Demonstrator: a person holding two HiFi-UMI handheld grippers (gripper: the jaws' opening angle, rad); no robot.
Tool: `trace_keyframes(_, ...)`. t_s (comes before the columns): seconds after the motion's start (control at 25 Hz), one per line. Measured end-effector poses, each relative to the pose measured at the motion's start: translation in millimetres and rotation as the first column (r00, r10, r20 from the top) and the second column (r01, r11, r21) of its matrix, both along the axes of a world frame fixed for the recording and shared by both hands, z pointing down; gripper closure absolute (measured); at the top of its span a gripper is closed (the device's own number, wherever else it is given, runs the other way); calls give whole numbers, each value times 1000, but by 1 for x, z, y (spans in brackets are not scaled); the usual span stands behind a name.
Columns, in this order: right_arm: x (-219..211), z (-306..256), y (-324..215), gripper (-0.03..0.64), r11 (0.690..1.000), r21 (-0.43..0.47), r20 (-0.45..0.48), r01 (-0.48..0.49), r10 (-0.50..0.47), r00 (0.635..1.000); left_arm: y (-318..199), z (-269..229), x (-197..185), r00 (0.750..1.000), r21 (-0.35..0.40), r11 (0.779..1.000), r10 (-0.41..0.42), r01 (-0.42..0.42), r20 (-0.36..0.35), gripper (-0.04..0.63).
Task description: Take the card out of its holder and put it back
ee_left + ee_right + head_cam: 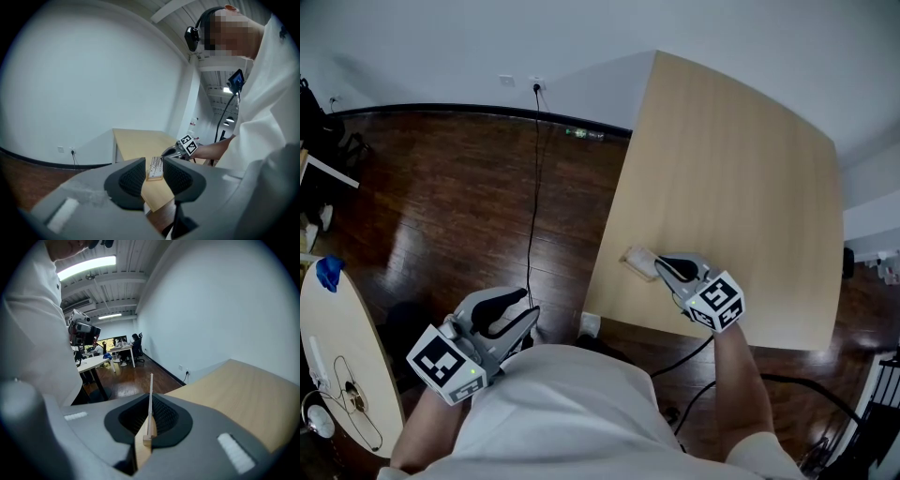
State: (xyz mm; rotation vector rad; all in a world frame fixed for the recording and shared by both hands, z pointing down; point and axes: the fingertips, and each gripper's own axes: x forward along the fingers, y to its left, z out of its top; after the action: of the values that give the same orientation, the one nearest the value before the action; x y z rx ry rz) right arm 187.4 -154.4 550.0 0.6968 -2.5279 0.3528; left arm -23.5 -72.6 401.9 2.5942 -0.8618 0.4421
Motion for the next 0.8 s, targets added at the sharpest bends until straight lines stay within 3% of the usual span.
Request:
trace_keyframes(0.4, 2, 10, -2, 595, 1000, -22, 20, -4, 4, 1000, 0, 2, -1, 1000, -10, 1000, -12, 12, 6, 471)
trace_keyframes(0.68, 2, 7, -7, 586, 997, 27, -6, -70, 70, 997, 7, 0, -5, 1000, -4, 1000, 13, -13, 1, 471)
trace_keyframes(0.8, 7, -4, -11, 522, 990, 67, -23, -127, 128, 991, 13, 0, -11, 1000, 1, 1000, 30, -30, -1, 471)
